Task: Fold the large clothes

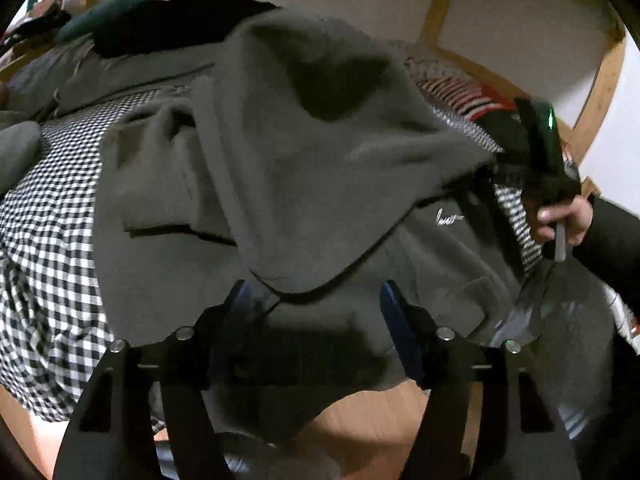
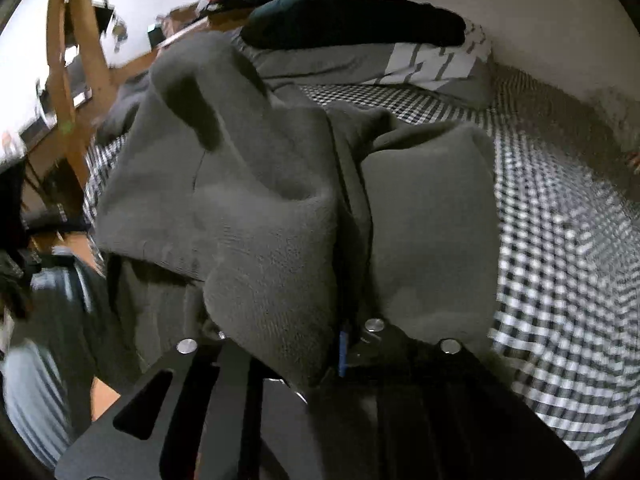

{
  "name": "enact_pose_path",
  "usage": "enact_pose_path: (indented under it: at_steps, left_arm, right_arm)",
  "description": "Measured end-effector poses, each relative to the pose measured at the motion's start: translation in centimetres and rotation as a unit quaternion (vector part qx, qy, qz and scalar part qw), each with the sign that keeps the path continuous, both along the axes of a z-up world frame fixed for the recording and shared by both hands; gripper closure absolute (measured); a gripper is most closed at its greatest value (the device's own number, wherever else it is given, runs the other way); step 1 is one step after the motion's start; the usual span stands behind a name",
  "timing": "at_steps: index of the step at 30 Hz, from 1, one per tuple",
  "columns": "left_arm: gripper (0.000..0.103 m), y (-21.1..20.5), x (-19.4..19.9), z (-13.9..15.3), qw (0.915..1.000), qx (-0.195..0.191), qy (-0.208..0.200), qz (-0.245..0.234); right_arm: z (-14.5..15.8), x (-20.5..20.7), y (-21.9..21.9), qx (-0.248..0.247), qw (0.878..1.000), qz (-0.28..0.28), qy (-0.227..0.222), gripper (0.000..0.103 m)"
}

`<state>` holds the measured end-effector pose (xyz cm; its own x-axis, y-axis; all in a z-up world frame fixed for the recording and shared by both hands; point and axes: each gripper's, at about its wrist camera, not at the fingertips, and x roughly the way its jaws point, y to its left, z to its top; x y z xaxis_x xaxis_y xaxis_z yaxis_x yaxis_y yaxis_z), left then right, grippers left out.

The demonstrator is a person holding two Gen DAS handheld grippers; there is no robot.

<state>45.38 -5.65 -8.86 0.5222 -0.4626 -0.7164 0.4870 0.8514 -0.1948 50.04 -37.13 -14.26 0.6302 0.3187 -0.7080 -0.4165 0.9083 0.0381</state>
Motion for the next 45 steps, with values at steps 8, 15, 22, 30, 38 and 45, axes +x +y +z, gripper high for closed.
enact_pose_path:
  at_steps: [8,15,22,30,38,45]
  left_arm:
    - [0.011,1.0,2.6,7.3,0.9956,-0.024,-0.090,0.011]
    - [0.011,-5.0,15.0,7.0,0.9978,0.016,-0.060,0.024]
    - [0.011,-5.0,21.9,-1.6,0.9881,0.126,0.048,0.074]
    - [0.010,-5.5,18.7,0.8,0.9866,0.135,-0.011,0.091]
    - [0.009,-7.2,11.4,-3.3,0.9801,0.185,-0.043,0.058]
    - [0.009,-6.8,9.5,-2.2,0.9826,0.151,-0.048,0.096]
  right_arm:
    - [5.0,-2.4,-3.4,-0.030,0.996,-0.043,-0.066,0.004]
    - [10.3,9.3,2.4,0.005,0.997,-0.075,-0.008,0.004]
    - [-0.6,17.0,7.8,-0.210,0.966,-0.084,0.125,0.004]
    - [2.0,14.2,4.4,-0.136,0.979,-0.106,0.108,0.004]
    - [-1.7,10.7,1.3,-0.102,0.983,-0.105,0.111,0.004]
    - [1.3,6.6,0.6,-0.120,0.981,-0.124,0.083,0.004]
